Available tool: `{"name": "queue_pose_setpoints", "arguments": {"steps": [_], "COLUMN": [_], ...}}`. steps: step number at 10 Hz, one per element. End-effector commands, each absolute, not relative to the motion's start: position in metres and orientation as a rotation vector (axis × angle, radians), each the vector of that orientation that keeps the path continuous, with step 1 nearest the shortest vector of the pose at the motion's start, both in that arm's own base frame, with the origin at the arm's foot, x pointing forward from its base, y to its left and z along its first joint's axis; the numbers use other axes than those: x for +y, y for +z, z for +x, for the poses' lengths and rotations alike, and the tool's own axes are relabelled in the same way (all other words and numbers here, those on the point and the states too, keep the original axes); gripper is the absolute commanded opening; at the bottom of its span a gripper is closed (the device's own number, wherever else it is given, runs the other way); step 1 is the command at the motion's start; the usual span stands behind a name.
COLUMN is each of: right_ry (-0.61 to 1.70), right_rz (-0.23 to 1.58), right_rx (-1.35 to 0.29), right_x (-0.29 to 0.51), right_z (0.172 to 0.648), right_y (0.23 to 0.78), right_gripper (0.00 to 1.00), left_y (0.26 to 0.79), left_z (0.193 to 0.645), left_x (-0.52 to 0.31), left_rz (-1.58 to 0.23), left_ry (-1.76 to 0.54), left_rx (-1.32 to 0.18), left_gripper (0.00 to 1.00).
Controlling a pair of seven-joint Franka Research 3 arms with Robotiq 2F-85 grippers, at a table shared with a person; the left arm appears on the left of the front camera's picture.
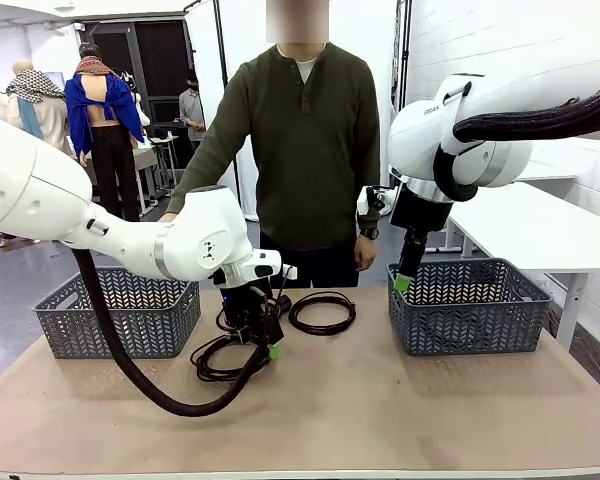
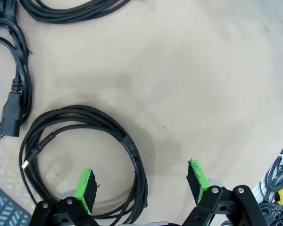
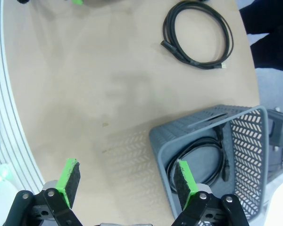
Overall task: Organize the cables according to human instructions.
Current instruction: Pick up a bundle of cables and place it in the basket indicated by the human.
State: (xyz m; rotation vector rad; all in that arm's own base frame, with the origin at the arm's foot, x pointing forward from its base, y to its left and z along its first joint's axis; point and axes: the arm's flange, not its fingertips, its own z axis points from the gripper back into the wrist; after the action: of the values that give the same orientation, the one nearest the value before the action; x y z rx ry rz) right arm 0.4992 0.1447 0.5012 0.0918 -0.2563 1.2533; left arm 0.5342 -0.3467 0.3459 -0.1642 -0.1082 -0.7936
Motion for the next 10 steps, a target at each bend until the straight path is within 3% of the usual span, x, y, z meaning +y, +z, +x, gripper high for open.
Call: {"name": "queue_pose_setpoints", "arguments": {"steps": [1, 10], "right_ry": [1.249, 1.249], "right_rz": [0.078, 0.078], "right_rx": [-0.245, -0.245], "right_x": [0.145, 0.145], "right_z": [0.499, 0.499], "right_y": [0.502, 0.502], "right_gripper": [1.0, 1.0], "left_y": [0.342, 0.317], "left_z": [0.538, 0.543], "left_x": [-0.353, -0.359], "left_rz": [-0.151, -0.133], "left_ry": [-0.768, -0.744], "left_rx": [-0.095, -0.059], "left_gripper": [1.0, 1.0]}}
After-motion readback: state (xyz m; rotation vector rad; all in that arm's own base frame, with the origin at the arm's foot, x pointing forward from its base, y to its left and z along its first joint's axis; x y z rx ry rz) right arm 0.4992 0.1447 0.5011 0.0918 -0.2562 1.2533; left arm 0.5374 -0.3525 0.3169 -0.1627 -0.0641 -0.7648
